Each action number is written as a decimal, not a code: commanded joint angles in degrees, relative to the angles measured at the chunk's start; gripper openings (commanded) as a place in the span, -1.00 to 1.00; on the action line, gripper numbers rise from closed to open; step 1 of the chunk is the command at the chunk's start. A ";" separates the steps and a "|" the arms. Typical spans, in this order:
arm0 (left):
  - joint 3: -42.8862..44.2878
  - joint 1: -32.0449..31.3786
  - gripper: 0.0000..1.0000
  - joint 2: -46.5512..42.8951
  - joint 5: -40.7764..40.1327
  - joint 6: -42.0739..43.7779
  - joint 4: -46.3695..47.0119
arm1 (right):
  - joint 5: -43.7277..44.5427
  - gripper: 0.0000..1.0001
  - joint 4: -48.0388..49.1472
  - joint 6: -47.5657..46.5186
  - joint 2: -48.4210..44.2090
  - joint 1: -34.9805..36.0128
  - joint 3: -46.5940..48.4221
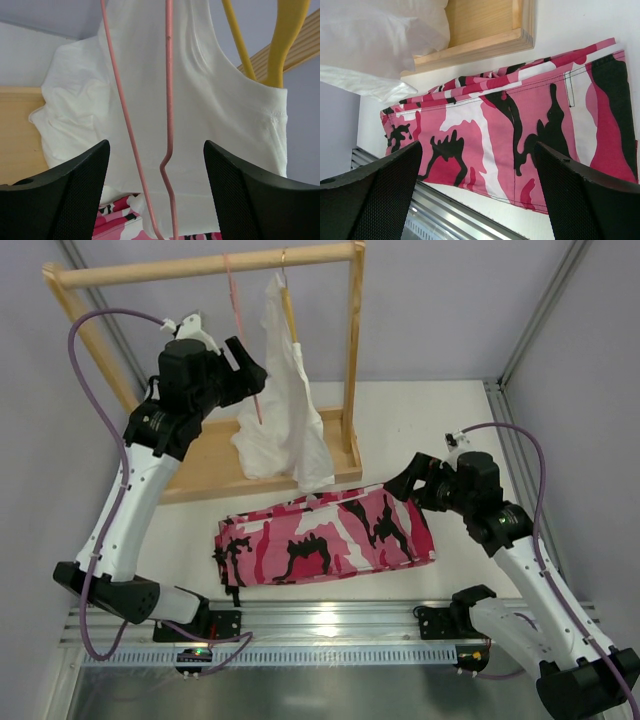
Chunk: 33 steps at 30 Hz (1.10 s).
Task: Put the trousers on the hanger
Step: Grab a hanger with the left arm
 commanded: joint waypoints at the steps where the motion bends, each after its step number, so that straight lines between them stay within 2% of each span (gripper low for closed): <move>1: 1.78 -0.82 0.50 1.24 -1.29 1.68 4.35 | -2.09 0.89 1.82 -0.38 -0.22 0.25 0.01; 11: 3.62 -0.82 -0.13 3.45 -5.77 1.50 3.47 | -2.88 0.82 1.90 -1.00 0.48 0.25 -0.95; 14: 4.59 -0.82 -0.44 3.45 -6.57 1.94 3.65 | -3.23 0.82 2.25 -0.47 0.22 0.17 -1.04; 15: 4.94 -0.82 -0.61 3.27 -7.27 2.03 3.74 | -3.14 0.81 2.34 -0.38 0.22 0.17 -1.13; 19: 3.28 -0.82 -0.84 1.60 -9.73 2.38 5.49 | -2.18 0.78 0.94 -0.73 -0.31 0.17 -0.60; 20: 3.45 -0.82 -0.94 1.51 -9.91 2.55 5.50 | -2.00 0.78 0.85 -0.73 -0.48 0.17 -0.69; 22: 4.23 -0.82 -1.00 1.78 -10.00 2.82 5.06 | -1.91 0.78 0.85 -0.47 -1.01 0.17 -0.95; 33: 8.72 -0.82 -0.99 1.43 -9.12 6.42 3.74 | -1.12 0.78 0.85 0.32 -1.80 0.17 -1.39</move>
